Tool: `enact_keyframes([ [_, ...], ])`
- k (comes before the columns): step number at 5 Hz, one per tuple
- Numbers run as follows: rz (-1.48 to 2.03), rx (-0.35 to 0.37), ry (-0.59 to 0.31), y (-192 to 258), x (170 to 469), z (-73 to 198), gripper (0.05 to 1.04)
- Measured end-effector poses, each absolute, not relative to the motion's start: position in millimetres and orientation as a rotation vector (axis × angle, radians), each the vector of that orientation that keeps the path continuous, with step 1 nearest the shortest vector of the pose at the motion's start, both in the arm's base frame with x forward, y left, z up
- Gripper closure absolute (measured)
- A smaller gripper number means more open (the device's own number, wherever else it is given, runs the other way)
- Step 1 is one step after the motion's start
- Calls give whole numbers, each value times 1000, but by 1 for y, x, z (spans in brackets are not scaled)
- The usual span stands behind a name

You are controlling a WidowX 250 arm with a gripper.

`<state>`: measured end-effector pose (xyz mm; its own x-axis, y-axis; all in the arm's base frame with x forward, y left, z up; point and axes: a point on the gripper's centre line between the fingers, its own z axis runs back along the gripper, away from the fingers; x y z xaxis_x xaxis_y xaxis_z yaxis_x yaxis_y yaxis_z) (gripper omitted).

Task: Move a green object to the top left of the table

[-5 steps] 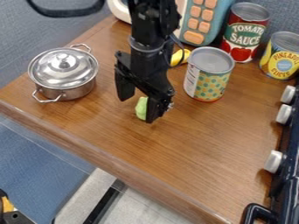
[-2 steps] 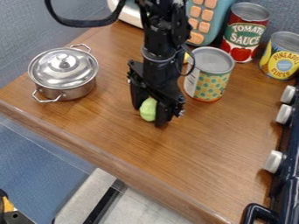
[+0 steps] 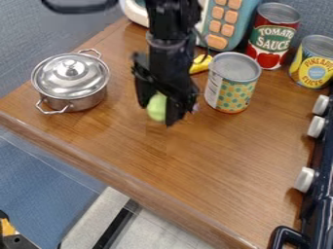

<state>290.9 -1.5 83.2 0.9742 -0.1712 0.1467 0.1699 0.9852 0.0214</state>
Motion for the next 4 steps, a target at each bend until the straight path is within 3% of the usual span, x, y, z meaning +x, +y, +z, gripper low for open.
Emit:
enact_keyframes([
  [1, -83, 12, -217, 27, 315, 114, 347],
  [2, -4, 43, -235, 55, 344, 125, 347],
  [4, 156, 55, -202, 113, 392, 101, 347],
])
